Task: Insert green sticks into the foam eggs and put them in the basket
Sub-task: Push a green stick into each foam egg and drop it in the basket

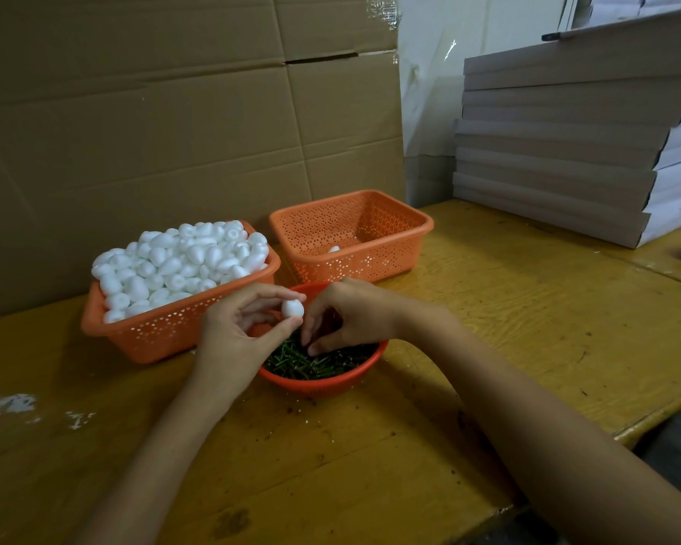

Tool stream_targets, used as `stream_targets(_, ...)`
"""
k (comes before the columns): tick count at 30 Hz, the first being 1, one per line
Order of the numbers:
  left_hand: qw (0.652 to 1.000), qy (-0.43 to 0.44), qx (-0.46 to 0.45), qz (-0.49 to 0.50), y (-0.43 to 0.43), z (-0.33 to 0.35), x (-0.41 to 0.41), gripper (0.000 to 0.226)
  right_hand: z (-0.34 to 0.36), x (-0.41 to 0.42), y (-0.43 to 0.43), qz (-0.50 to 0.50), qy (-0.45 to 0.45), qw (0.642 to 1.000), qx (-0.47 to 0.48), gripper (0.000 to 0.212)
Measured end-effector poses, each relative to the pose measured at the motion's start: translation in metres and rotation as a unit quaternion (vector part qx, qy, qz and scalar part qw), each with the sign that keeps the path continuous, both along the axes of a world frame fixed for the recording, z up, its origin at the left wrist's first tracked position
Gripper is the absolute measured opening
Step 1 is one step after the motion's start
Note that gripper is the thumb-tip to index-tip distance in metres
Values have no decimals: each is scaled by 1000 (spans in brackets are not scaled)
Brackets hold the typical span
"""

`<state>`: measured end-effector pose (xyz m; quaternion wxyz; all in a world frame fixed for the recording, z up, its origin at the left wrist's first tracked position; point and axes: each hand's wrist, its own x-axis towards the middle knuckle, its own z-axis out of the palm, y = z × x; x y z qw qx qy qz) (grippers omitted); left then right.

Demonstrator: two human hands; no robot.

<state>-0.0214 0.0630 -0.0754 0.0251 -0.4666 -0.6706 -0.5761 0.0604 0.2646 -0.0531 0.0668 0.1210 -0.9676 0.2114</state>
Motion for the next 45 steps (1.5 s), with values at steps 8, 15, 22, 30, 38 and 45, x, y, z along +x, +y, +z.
stream_targets(8,1000,-8,9,8,0,0,0,30,1,0,-1,-1,-5,1000,2,17)
stream_targets(15,1000,-21,18,12,-1,1,2,33,1,0,0,-1,-6,1000,2,17)
stream_targets(22,997,-73,31,13,0,1,1,30,0,0,0,9,-17,1000,6,18)
stream_targets(30,998,-50,15,27,-1,2,2,35,0,0,0,16,-35,999,11,20)
stream_targets(38,999,-32,8,23,-1,6,7,47,-1,0,0,22,-42,999,18,22)
stream_targets(45,998,-43,8,42,0,5,7,48,1,1,-2,20,-31,999,1,20)
